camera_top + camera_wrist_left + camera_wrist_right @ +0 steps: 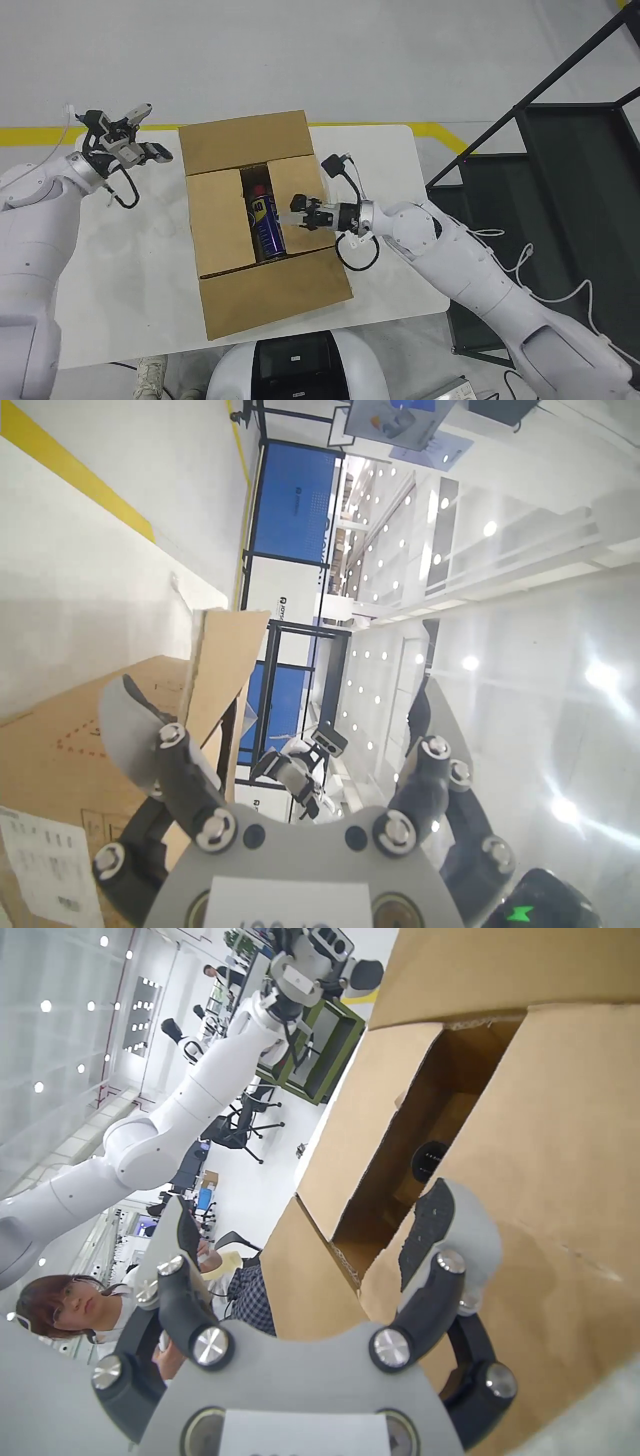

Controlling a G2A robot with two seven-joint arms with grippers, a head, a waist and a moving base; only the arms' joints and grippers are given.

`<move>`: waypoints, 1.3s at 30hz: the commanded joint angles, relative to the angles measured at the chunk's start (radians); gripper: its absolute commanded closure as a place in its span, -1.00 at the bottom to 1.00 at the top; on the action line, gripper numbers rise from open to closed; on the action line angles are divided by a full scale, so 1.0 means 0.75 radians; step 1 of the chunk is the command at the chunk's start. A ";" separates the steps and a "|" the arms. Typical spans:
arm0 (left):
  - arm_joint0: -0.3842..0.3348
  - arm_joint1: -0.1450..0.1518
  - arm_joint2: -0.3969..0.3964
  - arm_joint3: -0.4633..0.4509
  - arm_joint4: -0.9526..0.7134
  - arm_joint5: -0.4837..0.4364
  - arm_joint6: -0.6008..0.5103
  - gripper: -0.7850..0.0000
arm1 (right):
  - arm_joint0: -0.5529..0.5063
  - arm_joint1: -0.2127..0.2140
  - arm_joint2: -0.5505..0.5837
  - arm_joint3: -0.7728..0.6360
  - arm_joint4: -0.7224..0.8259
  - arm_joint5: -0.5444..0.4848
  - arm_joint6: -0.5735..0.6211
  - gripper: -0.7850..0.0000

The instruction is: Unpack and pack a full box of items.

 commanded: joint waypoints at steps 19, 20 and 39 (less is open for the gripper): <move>0.241 0.118 -0.181 -0.314 0.049 0.092 -0.286 -1.00 | 0.082 -0.091 -0.138 0.057 0.077 0.220 -0.010 -1.00; 0.241 0.118 -0.181 -0.314 0.049 0.092 -0.286 -1.00 | 0.082 -0.091 -0.138 0.057 0.077 0.220 -0.010 -1.00; 0.303 0.143 -0.209 -0.409 0.144 0.147 -0.211 -1.00 | 0.183 -0.206 -0.287 0.141 0.195 0.350 0.136 -1.00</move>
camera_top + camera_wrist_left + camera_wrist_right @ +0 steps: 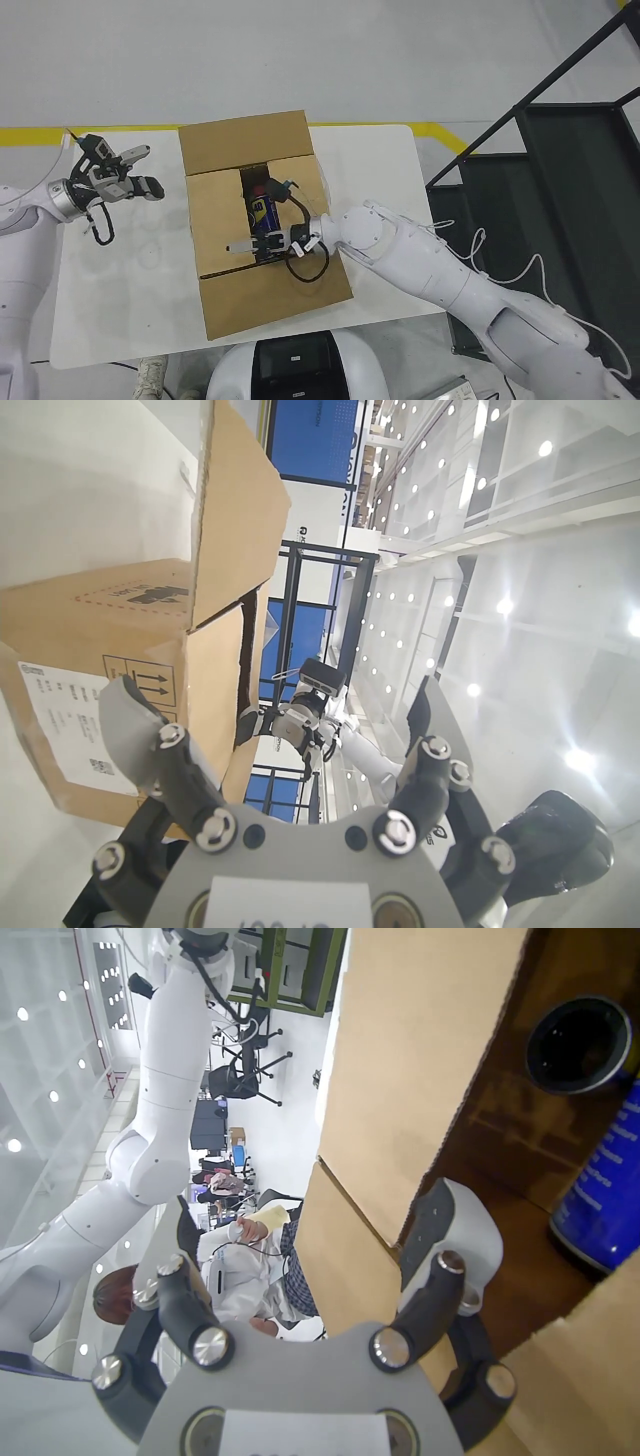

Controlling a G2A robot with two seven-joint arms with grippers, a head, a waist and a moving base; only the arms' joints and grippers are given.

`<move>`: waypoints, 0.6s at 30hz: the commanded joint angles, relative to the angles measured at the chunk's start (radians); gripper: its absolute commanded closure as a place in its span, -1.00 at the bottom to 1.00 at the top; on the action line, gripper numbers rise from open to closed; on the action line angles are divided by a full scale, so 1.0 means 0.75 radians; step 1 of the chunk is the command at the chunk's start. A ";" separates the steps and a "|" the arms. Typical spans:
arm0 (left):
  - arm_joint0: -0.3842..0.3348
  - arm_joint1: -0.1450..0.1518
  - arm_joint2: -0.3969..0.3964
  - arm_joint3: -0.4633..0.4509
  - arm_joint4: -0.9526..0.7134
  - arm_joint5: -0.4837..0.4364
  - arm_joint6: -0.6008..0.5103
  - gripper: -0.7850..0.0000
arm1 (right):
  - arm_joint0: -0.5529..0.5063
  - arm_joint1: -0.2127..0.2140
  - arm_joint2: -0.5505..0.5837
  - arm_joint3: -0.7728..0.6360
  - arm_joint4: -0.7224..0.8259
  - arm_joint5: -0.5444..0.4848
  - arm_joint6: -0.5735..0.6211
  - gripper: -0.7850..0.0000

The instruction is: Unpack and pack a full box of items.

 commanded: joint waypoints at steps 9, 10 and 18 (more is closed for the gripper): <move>0.032 0.025 -0.078 -0.037 -0.030 -0.004 0.023 -1.00 | 0.051 -0.071 -0.040 0.002 0.019 -0.136 0.071 -1.00; 0.037 0.028 -0.091 -0.045 -0.040 -0.008 0.024 -1.00 | 0.055 -0.074 -0.036 -0.006 -0.003 -0.177 0.065 -1.00; 0.111 0.056 -0.208 -0.150 -0.123 -0.039 0.030 -1.00 | 0.158 -0.160 -0.117 -0.028 -0.063 -0.173 0.090 -1.00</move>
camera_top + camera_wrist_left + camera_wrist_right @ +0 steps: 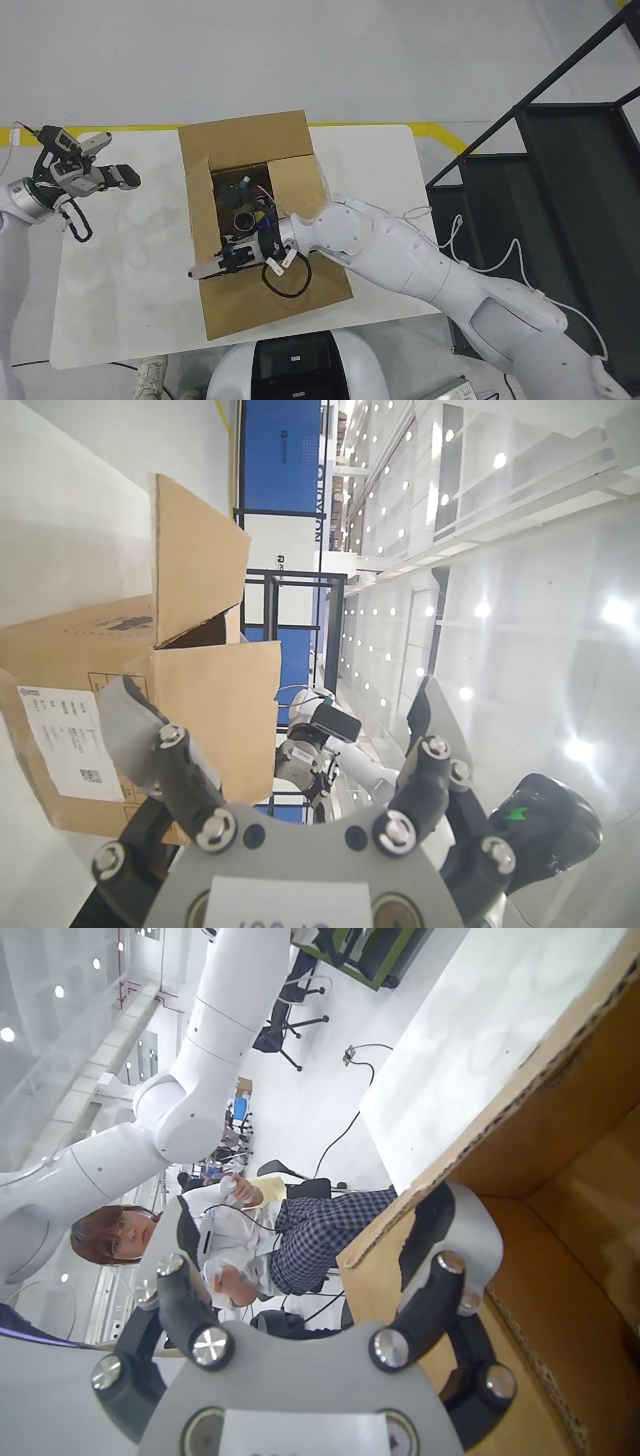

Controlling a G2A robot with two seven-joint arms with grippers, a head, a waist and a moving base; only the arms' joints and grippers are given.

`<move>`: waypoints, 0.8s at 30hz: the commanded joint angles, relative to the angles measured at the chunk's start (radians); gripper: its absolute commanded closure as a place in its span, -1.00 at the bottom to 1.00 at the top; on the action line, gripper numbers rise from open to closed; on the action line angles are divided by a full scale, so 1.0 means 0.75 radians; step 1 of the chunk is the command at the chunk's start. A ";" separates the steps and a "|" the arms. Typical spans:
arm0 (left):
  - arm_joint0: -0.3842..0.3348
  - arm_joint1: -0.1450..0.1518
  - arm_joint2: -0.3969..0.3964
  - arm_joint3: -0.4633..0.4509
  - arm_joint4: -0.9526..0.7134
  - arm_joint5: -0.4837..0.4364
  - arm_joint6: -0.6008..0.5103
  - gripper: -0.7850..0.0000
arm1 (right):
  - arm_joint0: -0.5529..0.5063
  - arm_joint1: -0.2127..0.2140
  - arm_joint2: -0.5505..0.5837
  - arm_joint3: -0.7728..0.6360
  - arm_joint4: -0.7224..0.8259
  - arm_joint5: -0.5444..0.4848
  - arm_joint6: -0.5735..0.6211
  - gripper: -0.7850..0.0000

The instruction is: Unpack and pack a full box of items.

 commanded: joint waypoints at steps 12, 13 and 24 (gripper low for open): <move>0.167 0.035 -0.156 -0.201 -0.100 0.018 0.000 -1.00 | 0.234 -0.317 -0.249 0.337 0.077 -0.022 0.025 -1.00; 0.175 0.036 -0.161 -0.212 -0.106 0.021 0.002 -1.00 | 0.243 -0.340 -0.259 0.373 0.081 -0.022 0.023 -1.00; 0.181 0.033 -0.126 -0.238 -0.114 0.053 0.012 -1.00 | 0.274 -0.500 -0.299 0.587 0.024 -0.024 0.013 -1.00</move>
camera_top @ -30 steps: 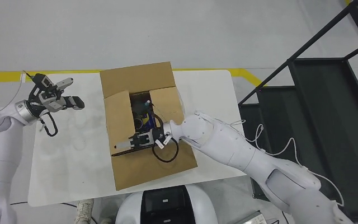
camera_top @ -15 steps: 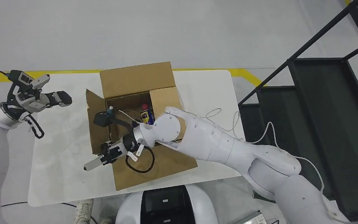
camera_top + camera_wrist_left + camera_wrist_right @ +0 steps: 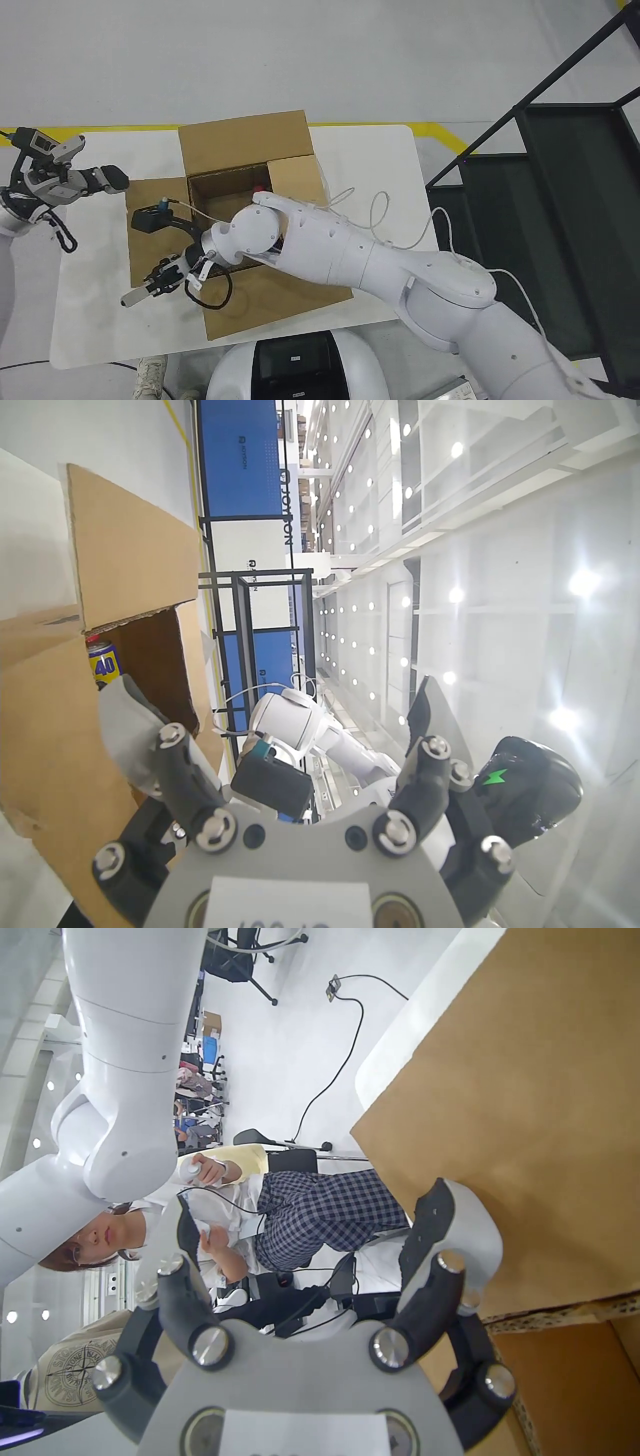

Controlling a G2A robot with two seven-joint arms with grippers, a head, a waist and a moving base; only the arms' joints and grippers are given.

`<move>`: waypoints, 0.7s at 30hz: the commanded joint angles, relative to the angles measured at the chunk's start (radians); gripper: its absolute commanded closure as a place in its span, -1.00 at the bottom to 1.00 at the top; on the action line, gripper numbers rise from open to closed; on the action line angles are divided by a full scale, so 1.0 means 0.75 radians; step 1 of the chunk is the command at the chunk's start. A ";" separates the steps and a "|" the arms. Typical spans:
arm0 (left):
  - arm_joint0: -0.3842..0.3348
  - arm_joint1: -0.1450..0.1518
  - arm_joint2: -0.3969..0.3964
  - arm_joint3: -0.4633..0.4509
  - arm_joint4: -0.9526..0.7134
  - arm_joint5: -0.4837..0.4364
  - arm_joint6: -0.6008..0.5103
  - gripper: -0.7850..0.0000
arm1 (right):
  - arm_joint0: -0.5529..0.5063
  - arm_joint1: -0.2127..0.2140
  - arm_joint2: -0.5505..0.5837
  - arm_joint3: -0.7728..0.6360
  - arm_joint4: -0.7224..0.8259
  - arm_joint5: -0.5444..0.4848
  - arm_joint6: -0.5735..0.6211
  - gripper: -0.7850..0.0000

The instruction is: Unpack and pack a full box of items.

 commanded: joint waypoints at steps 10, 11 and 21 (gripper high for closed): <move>-0.041 -0.006 0.058 0.055 0.016 0.010 -0.026 -1.00 | -0.046 -0.010 0.067 -0.009 -0.077 -0.041 0.010 -1.00; -0.043 -0.006 0.063 0.057 0.018 0.010 -0.028 -1.00 | -0.054 -0.003 0.079 -0.022 -0.089 -0.047 0.009 -1.00; -0.020 -0.002 0.010 0.021 -0.088 -0.071 -0.100 -1.00 | -0.219 0.148 0.318 -0.174 -0.190 -0.080 -0.021 -1.00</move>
